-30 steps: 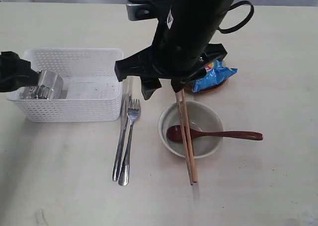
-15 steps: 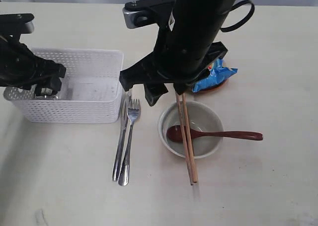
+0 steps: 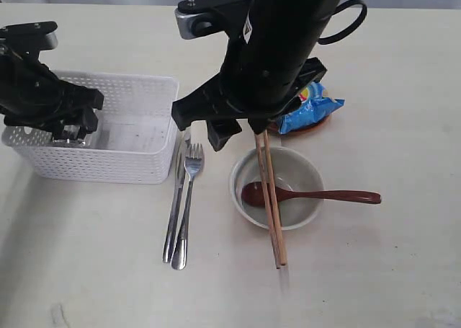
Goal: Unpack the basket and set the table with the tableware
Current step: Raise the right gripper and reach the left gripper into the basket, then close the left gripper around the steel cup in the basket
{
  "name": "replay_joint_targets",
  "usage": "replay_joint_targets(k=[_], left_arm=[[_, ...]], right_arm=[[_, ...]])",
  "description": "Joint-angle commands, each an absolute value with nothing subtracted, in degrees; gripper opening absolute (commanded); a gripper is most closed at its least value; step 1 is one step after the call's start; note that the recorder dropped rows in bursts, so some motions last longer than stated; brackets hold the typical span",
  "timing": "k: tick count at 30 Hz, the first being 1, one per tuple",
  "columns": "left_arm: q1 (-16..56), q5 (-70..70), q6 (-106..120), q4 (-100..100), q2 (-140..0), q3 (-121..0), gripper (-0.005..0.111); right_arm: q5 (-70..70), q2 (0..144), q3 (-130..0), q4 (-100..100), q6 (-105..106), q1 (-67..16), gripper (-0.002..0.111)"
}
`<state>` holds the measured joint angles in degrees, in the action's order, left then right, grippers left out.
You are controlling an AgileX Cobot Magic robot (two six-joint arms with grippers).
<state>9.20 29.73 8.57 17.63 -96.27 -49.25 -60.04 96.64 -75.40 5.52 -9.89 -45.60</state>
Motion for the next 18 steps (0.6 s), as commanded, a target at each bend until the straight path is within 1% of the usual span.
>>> replay_joint_targets(k=[1,2,4,5,9,18], left_arm=[[9.36,33.04,8.58,17.61,-97.33,-49.43,0.032],[9.36,33.17,8.83,17.61,-97.33,-49.43,0.025],[9.36,33.65,9.2,17.61,-97.33,-49.43,0.006],[9.36,33.68,9.77,17.71,-97.33,-49.43,0.0],[9.36,33.93,10.3,18.31,-96.43,-50.33,0.0],[9.36,31.94,10.72,18.89,-85.77,-50.93,0.0]], right_arm=[[-60.04,96.16,-75.75,5.45,-9.17,-45.26,0.056],[-60.04,96.16,-75.75,5.45,-9.17,-45.26,0.056],[-60.04,96.16,-75.75,5.45,-9.17,-45.26,0.056],[-60.04,96.16,-75.75,5.45,-9.17,-45.26,0.056],[-60.33,96.16,-75.75,5.45,-9.17,-45.26,0.056],[-59.9,96.16,-75.75,5.45,-8.91,-45.26,0.056]])
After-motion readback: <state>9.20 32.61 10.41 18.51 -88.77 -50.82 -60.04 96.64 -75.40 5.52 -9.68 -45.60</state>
